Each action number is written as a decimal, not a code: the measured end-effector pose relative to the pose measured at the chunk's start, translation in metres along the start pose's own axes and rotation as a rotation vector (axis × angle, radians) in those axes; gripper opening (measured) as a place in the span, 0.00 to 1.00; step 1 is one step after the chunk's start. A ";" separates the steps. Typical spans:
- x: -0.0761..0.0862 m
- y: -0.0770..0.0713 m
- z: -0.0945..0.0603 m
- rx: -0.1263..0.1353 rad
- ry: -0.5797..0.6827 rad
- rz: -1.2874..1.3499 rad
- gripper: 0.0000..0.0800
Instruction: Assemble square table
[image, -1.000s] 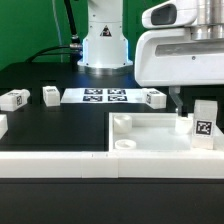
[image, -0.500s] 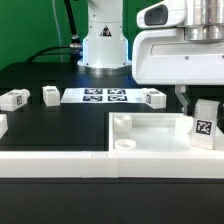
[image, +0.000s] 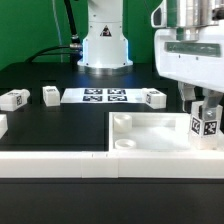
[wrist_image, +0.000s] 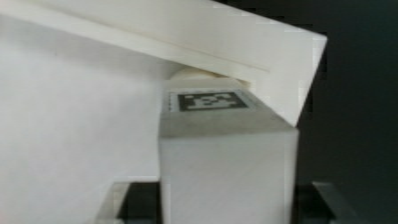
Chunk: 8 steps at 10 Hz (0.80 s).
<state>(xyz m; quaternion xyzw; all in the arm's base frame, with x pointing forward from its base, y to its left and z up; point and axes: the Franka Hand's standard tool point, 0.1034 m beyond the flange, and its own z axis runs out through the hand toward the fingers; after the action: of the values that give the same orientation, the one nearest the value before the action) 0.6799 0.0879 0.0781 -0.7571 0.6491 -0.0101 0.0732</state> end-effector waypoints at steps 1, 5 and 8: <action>0.000 0.001 0.000 -0.003 -0.006 0.080 0.37; -0.002 0.002 0.000 -0.012 0.005 0.071 0.38; -0.018 0.002 0.003 -0.023 0.039 -0.495 0.76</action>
Offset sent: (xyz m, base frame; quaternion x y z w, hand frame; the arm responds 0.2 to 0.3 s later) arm 0.0000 0.0000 0.0000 0.0000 0.0000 0.0000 1.0000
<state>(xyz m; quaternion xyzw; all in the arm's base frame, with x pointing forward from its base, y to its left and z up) 0.6754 0.1055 0.0759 -0.8934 0.4455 -0.0349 0.0470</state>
